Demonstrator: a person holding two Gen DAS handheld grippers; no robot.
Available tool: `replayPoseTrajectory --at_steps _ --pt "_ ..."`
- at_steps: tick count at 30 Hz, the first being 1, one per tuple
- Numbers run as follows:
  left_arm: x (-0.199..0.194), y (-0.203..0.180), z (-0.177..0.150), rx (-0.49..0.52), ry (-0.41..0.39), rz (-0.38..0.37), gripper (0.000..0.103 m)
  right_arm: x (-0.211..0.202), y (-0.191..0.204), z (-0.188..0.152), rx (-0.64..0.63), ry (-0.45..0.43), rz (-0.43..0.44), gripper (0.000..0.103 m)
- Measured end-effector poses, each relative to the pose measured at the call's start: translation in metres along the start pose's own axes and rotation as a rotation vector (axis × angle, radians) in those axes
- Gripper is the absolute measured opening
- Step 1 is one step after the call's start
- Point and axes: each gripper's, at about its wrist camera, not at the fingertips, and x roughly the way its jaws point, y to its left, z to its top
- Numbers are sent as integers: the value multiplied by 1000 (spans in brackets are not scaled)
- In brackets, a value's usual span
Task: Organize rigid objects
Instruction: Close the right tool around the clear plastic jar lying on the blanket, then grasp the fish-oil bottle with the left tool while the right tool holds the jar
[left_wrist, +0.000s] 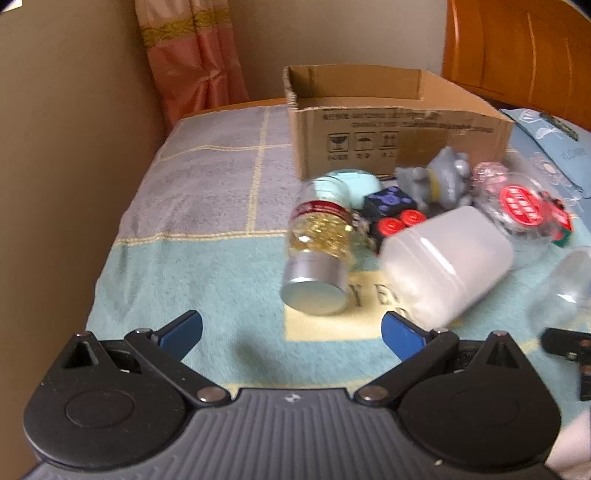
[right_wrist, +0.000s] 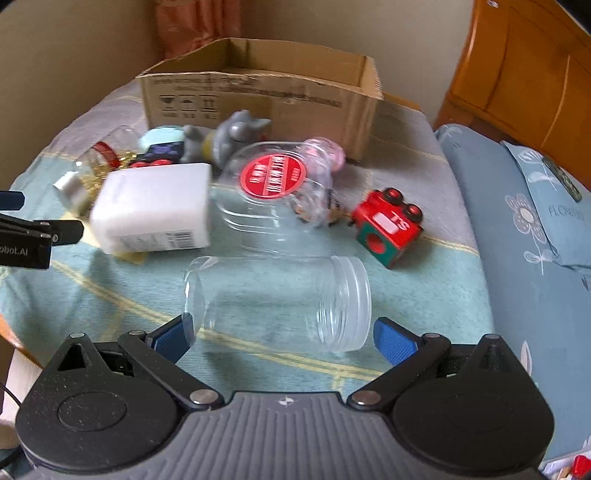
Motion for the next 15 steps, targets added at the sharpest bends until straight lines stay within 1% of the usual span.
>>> replayPoseTrajectory --at_steps 3,7,11,15 --pt "8 8 4 -18 -8 24 102 4 -5 0 11 4 2 103" --pt "12 21 7 -49 -15 33 102 8 -6 -4 3 9 8 103" --pt "15 32 7 -56 -17 65 102 10 -12 -5 35 11 38 103" --pt "21 44 10 -65 -9 103 102 9 -14 -9 40 -14 53 103"
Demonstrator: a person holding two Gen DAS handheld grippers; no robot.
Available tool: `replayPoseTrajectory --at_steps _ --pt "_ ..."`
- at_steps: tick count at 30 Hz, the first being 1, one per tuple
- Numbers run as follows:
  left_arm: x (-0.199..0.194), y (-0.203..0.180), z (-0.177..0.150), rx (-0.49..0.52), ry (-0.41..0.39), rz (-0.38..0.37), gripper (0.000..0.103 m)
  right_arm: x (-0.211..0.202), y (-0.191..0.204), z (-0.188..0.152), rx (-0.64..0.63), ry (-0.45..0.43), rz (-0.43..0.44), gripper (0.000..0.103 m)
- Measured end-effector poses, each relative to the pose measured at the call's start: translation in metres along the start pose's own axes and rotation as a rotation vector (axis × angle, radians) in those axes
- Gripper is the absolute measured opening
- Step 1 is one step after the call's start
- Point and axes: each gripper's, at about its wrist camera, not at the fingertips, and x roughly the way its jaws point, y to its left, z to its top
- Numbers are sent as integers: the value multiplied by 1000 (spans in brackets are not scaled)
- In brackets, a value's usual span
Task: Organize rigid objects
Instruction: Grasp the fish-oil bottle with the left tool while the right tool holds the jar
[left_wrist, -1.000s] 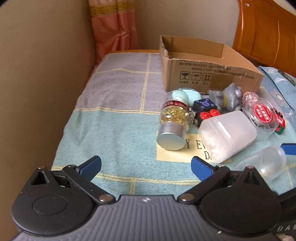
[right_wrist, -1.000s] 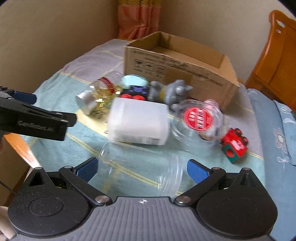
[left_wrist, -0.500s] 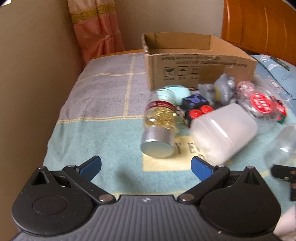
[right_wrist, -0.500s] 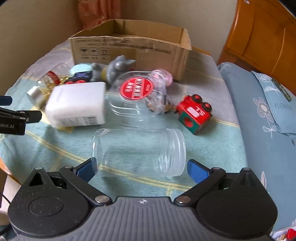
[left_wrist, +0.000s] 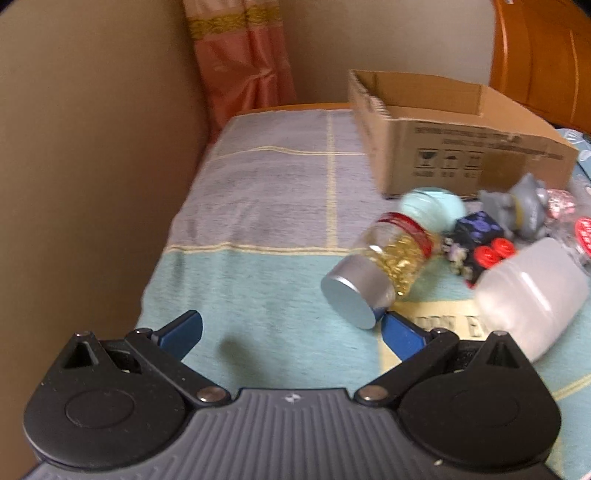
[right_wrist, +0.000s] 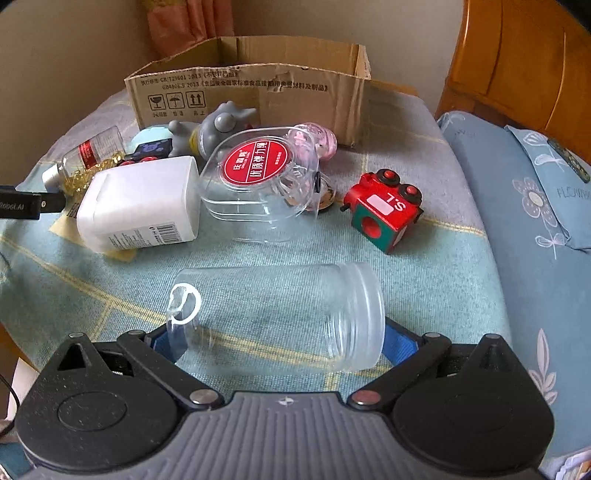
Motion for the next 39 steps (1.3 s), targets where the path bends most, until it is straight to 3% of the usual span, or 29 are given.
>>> replayPoseTrajectory --at_steps 7,14,19,23,29,33,39 --pt "14 18 9 -19 8 81 102 -3 -2 -5 -9 -41 11 103" --pt "3 13 -5 -45 65 -87 102 -2 -3 -6 -24 -59 23 103" --pt "-8 -5 -16 3 9 -226 102 -3 -3 -8 -30 -76 28 103" --pt "-9 -20 -23 79 -32 -191 103 -3 -4 -7 -41 -79 36 103" --pt "-3 -21 -18 47 -44 -172 103 -2 -5 -9 -58 -102 50 103" --pt "-9 -25 -14 98 -90 -168 102 -1 -7 -9 -72 -116 65 103" --pt "-19 -24 1 76 -161 -242 102 1 -7 -8 -84 -123 76 103"
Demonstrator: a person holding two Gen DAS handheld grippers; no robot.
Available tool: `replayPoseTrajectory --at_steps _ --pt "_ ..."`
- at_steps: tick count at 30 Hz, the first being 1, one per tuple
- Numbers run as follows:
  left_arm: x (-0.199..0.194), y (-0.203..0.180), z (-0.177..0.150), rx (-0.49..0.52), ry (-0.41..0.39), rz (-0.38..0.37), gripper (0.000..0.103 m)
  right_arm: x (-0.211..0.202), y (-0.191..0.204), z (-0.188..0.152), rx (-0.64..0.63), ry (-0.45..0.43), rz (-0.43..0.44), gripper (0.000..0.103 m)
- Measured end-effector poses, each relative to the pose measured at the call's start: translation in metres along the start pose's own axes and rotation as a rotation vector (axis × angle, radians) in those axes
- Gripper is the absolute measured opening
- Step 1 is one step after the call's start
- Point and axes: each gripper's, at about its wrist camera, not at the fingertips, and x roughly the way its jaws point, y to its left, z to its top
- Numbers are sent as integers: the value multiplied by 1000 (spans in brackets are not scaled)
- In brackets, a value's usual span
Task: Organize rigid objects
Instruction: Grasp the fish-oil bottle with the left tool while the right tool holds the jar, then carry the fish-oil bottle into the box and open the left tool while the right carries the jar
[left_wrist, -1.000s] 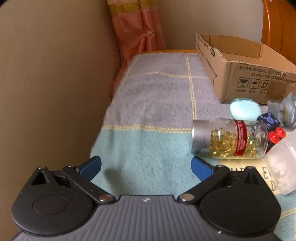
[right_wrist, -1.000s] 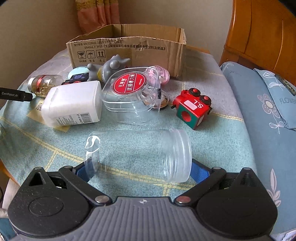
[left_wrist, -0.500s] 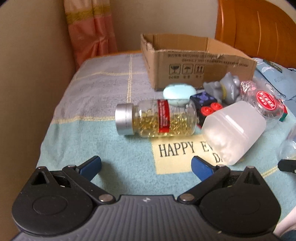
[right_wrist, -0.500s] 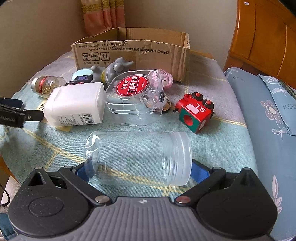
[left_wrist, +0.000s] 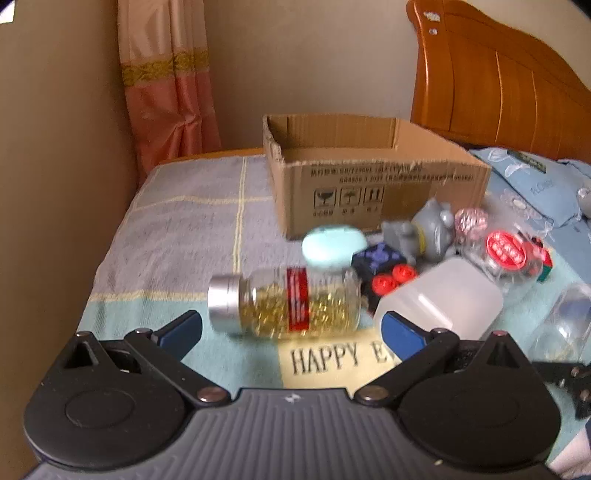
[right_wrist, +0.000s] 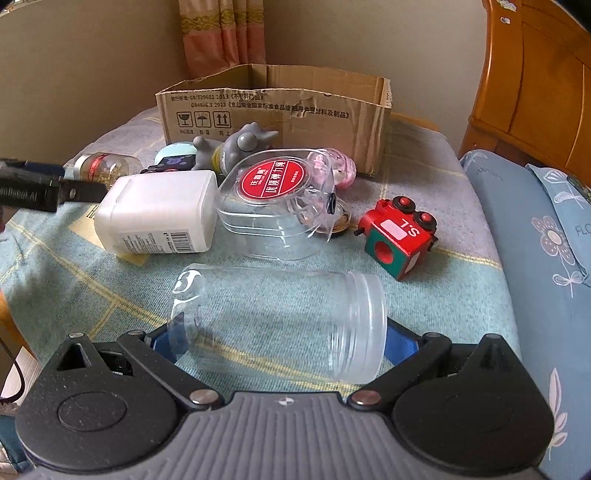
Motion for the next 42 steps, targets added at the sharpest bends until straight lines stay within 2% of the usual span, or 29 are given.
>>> replayPoseTrajectory --at_steps 3,13,16,25,30,32,42 --pt "11 -2 6 -3 11 28 102 1 0 1 -2 1 2 103" --pt "24 0 11 -38 21 28 102 0 2 3 14 35 -6 103" --pt "24 1 10 -29 17 25 102 -5 2 5 26 41 6 103" --pt "26 1 12 7 20 22 100 -6 11 9 27 69 -42 103" --pt "25 1 13 29 26 21 98 -6 9 14 32 79 -54 93" --pt "25 2 14 26 31 5 94 -5 8 16 34 87 -49 93" --pt "22 4 21 63 98 11 93 -11 0 27 -36 89 15 93"
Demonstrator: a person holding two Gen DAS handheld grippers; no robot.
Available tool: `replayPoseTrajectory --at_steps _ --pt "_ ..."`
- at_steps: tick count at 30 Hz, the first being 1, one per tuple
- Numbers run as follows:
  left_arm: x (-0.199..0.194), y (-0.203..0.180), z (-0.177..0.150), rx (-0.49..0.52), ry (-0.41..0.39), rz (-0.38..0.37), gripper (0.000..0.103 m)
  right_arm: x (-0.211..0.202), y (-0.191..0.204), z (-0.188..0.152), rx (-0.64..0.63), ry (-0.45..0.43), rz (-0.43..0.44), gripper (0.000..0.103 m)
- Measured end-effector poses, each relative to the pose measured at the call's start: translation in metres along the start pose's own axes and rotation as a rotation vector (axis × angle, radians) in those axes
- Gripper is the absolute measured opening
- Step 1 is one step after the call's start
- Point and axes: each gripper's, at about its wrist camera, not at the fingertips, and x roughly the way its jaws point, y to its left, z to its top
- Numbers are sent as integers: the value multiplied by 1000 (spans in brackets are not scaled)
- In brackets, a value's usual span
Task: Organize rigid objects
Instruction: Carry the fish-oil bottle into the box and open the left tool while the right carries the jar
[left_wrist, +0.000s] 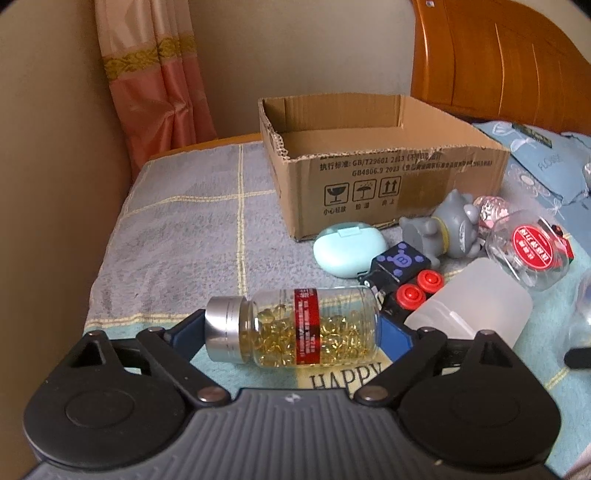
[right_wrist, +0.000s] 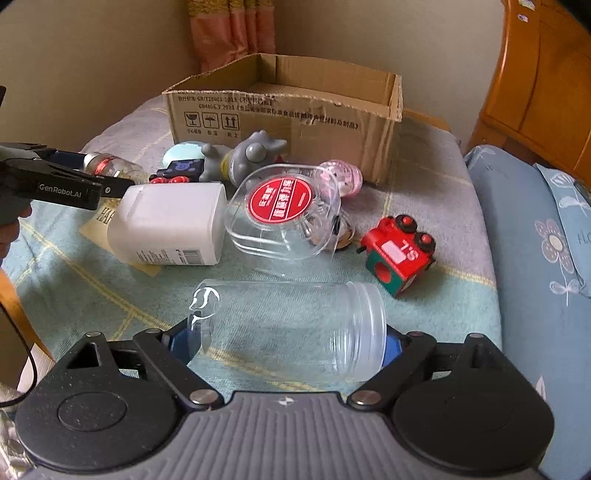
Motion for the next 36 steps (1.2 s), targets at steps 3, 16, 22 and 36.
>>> replayPoseTrajectory --at_steps 3,16,22,36 --pt "-8 1 3 27 18 -9 93 -7 -5 5 -20 -4 14 93" --pt "-44 -1 61 103 -4 -108 93 -38 -36 68 -68 -104 62 93" --pt "-37 -5 114 111 -51 -141 93 -40 -47 115 -88 -163 61 93" --pt "44 -18 208 142 -30 -97 93 -7 -75 192 -78 -192 65 93"
